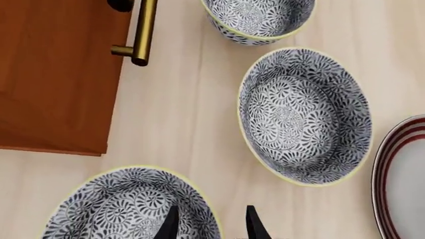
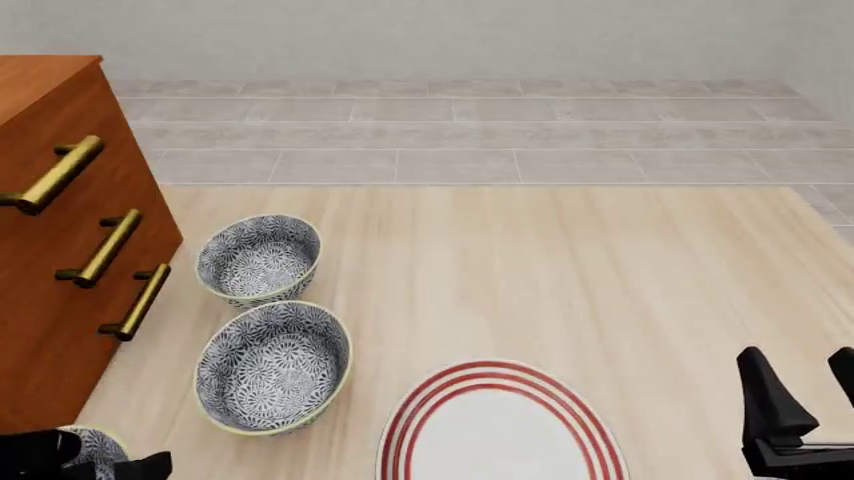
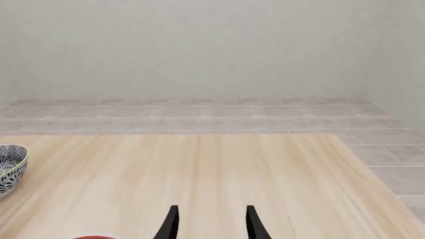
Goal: Put the bowl at the front on the plate.
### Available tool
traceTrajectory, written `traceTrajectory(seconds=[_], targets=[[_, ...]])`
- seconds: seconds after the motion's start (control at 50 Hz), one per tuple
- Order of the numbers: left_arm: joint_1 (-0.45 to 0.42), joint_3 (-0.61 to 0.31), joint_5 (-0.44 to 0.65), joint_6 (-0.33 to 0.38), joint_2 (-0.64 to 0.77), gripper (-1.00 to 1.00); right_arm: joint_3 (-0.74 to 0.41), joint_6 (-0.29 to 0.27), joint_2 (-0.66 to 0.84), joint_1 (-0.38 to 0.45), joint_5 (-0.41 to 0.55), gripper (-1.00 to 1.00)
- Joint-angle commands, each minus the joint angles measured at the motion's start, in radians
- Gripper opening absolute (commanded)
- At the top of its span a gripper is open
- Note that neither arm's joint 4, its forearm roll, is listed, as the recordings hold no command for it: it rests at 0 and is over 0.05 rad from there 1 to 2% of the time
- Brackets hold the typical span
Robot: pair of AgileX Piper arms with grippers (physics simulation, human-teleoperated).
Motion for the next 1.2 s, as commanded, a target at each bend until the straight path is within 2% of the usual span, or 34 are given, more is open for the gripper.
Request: traceTrajectory(seconds=[0.02,0.62,0.66,0.7,0.74,0.76,0.88,0.92,0.98,1.08,1.16,1.2], targets=[[0.015,0.058,-0.027,-0.044,0.028,1.0,0.0,0.005,0.01,-0.003,-0.01,1.0],[-0.007,0.115,-0.036,-0.115,0.036,1.0,0.0,-0.001,0.0,-0.001,-0.003,1.0],[-0.011,0.121,-0.028,-0.111,0.052,1.0,0.0,0.0,0.002,-0.001,-0.005,1.0],[-0.021,0.122,0.015,-0.121,0.0,1.0,-0.001,-0.001,0.005,-0.002,-0.008,1.0],[-0.004,0.122,0.014,-0.105,0.0,1.0,-0.001,-0.001,0.003,-0.002,-0.006,1.0],[0.005,0.122,0.008,-0.094,0.006,-1.0,-0.001,-0.001,0.001,-0.002,-0.004,1.0],[0.075,0.123,0.003,-0.016,0.041,-1.0,-0.001,-0.002,0.009,-0.003,-0.011,1.0],[0.07,0.122,0.029,-0.021,0.012,-1.0,-0.001,-0.003,0.011,-0.003,-0.013,1.0],[0.088,0.123,-0.017,0.021,0.021,-1.0,0.0,-0.002,0.014,-0.003,-0.016,1.0],[0.106,0.118,-0.095,0.045,0.073,-1.0,0.0,-0.001,0.009,-0.004,-0.011,1.0],[0.099,0.085,-0.1,0.057,0.07,-1.0,0.0,0.0,0.014,-0.003,-0.016,1.0],[0.106,0.057,-0.094,0.087,0.061,-1.0,0.0,0.002,0.012,-0.003,-0.015,1.0]])
